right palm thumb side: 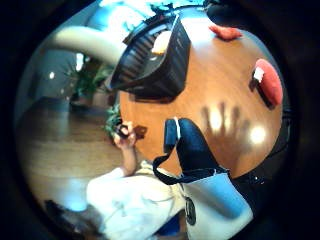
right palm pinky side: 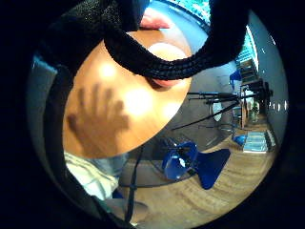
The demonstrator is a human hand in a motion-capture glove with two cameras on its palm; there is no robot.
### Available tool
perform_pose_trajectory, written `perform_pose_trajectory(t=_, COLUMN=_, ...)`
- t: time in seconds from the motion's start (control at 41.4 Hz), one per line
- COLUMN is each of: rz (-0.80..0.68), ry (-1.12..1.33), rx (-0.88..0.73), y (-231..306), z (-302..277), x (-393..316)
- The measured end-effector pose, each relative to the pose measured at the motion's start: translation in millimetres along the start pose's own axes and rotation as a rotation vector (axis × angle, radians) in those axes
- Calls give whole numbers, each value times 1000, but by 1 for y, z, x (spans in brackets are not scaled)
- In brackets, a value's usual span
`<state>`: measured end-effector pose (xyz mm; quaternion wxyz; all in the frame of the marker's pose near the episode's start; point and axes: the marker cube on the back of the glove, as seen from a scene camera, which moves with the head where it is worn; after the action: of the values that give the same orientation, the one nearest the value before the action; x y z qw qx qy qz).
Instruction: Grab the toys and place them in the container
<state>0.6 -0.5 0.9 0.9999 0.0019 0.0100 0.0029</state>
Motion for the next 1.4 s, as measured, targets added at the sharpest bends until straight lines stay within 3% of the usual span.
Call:
perform_pose_trajectory(t=0.531, rz=53, ry=-8, rx=42, y=-9, z=-9, x=14)
perform_pose_trajectory(t=1.039, rz=332, ry=26, rx=-57, y=-83, z=-17, x=119)
perform_pose_trajectory(t=1.401, rz=423, ry=3, rx=-107, y=-105, z=8, x=155)
